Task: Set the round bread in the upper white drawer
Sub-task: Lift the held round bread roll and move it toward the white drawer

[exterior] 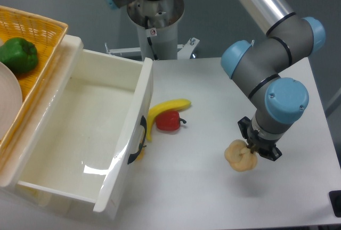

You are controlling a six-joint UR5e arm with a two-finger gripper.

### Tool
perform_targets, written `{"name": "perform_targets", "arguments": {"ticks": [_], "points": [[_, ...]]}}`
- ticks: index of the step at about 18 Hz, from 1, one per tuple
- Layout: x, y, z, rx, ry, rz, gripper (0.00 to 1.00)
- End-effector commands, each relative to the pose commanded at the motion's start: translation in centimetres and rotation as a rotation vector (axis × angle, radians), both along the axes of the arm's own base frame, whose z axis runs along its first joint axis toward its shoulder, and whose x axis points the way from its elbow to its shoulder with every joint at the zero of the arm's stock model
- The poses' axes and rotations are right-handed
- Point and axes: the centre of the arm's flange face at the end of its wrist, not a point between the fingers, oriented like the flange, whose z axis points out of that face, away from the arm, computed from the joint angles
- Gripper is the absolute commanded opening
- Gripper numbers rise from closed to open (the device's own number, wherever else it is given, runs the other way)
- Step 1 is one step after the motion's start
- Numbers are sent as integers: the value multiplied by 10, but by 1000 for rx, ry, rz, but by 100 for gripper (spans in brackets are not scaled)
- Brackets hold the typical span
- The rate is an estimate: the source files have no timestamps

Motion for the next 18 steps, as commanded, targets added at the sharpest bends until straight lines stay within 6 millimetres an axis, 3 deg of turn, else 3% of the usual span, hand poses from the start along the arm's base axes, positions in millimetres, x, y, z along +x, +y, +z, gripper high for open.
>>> {"name": "perform_targets", "arguments": {"ticks": [8,18], "points": [[3,7,8,52,-17,14,0],[53,7,86,156,-73,64,0]]}}
